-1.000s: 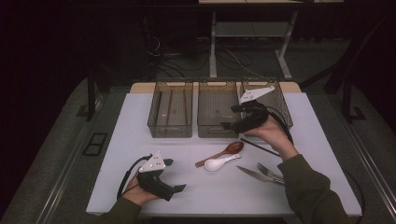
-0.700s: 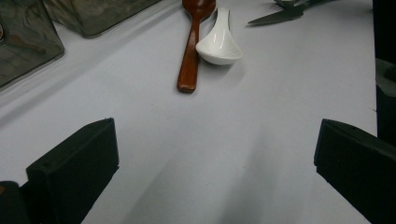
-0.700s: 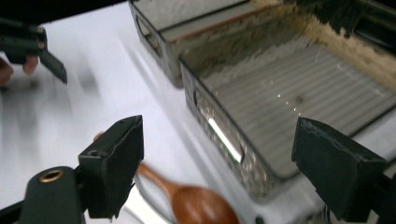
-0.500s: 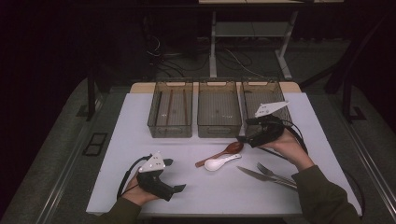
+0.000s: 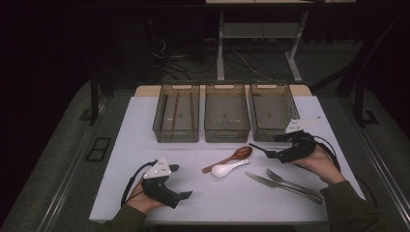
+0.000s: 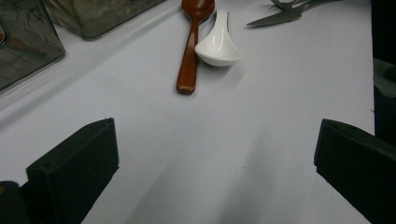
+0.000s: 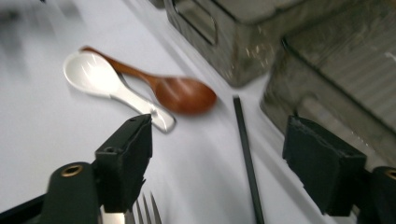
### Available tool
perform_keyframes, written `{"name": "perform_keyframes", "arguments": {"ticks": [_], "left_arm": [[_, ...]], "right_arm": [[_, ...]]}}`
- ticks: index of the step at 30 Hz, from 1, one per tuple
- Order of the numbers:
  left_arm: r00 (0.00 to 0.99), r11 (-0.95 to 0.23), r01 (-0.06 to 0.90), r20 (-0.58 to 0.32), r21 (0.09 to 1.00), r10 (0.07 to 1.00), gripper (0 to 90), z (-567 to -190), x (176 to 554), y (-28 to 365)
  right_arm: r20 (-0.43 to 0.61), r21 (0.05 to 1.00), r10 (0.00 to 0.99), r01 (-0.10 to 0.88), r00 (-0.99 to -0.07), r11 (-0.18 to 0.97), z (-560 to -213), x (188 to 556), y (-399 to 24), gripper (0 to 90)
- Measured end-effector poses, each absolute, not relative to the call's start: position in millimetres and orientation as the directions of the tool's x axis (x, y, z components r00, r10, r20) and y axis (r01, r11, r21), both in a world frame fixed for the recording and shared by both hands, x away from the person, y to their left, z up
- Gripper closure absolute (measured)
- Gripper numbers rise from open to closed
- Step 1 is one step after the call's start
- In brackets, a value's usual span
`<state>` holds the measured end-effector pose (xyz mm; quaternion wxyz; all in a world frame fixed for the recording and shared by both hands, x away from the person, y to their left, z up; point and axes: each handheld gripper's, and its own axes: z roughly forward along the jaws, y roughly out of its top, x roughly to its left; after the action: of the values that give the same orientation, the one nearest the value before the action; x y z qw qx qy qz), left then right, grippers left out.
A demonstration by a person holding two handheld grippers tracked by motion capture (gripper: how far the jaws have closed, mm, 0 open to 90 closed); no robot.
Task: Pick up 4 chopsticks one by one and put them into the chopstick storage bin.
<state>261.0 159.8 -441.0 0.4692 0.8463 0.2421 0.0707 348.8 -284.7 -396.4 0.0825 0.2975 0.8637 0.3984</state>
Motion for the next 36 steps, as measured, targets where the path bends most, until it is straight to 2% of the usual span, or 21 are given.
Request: {"name": "perform_keyframes", "arguments": {"ticks": [12,19,22,31,36], "left_arm": [[0.874,-0.444,0.341,-0.105,0.828,0.475,0.0,-440.9,260.9,159.3],[0.874,-0.446,0.339,-0.103,0.828,0.474,0.0,-440.8,260.8,159.3],[0.875,-0.447,0.338,-0.102,0.828,0.473,0.0,-440.8,260.7,159.5],[0.876,-0.45,0.339,-0.102,0.826,0.472,0.0,-441.0,260.6,159.1],[0.876,-0.45,0.34,-0.105,0.825,0.471,0.0,-441.5,260.6,158.5]], "right_arm": [[0.093,0.677,0.608,0.498,-0.788,0.542,-419.1,338.9,-321.5,48.4],[0.086,0.641,0.614,0.515,-0.785,0.568,-431.1,343.7,-329.7,65.0],[0.081,0.623,0.61,0.518,-0.788,0.586,-434.8,344.7,-330.9,69.5],[0.075,0.619,0.598,0.508,-0.798,0.599,-441.3,349.2,-334.0,77.3],[0.069,0.629,0.587,0.492,-0.807,0.602,-441.7,350.5,-331.0,77.5]]}}
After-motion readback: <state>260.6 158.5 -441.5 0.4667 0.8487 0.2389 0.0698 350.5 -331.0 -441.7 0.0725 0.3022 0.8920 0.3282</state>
